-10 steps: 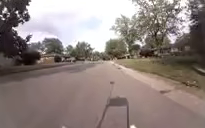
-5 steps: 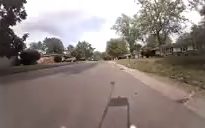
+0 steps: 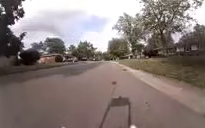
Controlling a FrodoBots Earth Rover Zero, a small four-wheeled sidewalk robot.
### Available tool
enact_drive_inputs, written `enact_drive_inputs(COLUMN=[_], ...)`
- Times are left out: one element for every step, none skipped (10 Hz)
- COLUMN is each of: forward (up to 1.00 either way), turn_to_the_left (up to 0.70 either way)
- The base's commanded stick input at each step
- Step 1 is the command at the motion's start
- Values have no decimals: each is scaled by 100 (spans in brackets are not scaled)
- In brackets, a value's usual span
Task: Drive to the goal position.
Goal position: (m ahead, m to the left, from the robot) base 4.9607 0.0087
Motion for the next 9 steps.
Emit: enact_drive_inputs(forward=[100,100,100,100,100,100,100,100,100], turn_to_the_left=[2,2,2,2,2,2,2,2,1])
